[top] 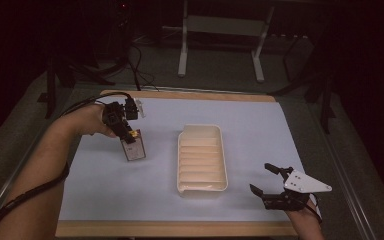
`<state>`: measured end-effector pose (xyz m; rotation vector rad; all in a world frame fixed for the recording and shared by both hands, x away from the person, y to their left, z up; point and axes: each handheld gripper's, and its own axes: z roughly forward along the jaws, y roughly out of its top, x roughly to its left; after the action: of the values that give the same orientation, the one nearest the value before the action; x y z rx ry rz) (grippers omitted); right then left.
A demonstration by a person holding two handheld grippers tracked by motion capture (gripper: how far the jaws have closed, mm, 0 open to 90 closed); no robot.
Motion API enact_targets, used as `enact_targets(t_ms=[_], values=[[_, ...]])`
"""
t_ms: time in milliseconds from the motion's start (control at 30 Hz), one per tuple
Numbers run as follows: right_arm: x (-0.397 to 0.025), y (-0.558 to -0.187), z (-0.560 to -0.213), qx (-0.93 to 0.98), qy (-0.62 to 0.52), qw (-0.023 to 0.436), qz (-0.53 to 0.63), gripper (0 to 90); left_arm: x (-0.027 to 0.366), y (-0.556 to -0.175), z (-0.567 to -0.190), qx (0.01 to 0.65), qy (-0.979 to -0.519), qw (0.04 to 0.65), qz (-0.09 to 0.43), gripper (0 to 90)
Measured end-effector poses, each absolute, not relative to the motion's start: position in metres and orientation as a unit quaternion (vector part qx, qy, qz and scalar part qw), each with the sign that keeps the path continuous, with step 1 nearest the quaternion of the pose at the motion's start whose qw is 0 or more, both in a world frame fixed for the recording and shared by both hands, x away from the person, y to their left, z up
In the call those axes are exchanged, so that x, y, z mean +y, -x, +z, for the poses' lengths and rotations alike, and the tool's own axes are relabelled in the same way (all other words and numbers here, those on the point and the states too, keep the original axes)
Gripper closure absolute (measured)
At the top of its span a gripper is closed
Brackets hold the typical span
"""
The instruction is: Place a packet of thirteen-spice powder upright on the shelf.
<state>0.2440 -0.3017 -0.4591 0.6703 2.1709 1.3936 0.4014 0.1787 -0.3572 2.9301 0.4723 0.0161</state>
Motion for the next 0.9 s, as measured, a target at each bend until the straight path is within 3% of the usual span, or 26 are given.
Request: enact_targets(t_ms=[300,900], values=[[-0.301,-0.244,-0.459,0.792,-0.242,0.235,0.509,17.4,0.160,-0.393,-0.323,0.138,-0.980,0.144,0.020,68.6],[-0.299,-0.242,-0.458,0.794,-0.234,0.230,0.511,17.4,0.103,-0.394,-0.280,0.073,-0.980,0.185,0.030,68.6]])
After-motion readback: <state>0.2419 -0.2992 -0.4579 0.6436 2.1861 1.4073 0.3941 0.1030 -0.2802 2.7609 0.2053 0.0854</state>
